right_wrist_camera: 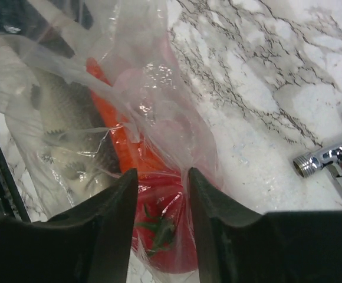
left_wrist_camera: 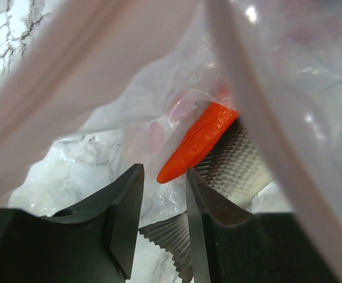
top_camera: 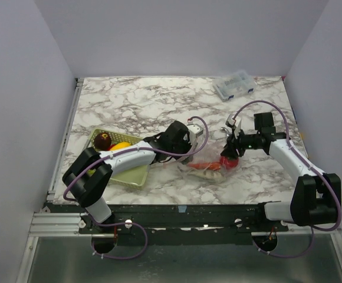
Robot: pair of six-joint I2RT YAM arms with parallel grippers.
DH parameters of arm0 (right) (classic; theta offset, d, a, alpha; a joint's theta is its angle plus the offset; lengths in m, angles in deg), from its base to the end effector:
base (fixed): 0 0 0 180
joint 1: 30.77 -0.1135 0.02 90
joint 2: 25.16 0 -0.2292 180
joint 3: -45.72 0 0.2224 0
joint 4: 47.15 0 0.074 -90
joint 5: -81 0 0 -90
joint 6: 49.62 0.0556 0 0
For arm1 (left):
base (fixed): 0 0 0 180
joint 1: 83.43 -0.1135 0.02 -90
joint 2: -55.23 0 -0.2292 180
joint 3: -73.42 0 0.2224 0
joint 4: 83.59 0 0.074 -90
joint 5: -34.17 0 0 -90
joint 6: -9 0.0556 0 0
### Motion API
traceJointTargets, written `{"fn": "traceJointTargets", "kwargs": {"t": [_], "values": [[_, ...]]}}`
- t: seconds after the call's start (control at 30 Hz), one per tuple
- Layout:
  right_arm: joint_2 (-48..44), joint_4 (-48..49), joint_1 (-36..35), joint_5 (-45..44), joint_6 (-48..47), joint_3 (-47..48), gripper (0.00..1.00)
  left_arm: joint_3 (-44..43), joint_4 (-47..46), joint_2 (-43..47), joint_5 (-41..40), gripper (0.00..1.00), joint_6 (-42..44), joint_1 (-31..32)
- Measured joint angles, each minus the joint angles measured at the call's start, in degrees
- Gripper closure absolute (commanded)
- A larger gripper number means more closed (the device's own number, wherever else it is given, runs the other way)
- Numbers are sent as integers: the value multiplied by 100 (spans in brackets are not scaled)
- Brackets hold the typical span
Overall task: Open the zip-top bag and remove the fake food
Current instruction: Pick up the fake vegetable from the zipper food storage bag.
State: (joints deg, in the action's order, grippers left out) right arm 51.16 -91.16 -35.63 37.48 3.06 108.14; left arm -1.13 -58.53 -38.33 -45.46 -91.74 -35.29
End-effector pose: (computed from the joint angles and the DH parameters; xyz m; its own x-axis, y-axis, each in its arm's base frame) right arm 0.2371 0.0606 0.1876 -0.4033 -0.4533 -0.7949 -0.8634 0.4762 0.1665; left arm 0.2174 -0.2576 0.1803 -0.6086 0.4046 -0.6826 0.7181 0.6468 -0.2569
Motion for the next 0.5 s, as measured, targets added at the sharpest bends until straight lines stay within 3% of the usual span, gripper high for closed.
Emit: {"fn": "traceJointTargets", "kwargs": {"t": [0.2, 0.5], "values": [[-26, -87, 0, 396, -116, 0, 41, 20, -170, -103, 173, 63, 2, 0], [-4, -72, -109, 409, -127, -2, 39, 22, -297, -282, 378, 62, 0, 0]]}}
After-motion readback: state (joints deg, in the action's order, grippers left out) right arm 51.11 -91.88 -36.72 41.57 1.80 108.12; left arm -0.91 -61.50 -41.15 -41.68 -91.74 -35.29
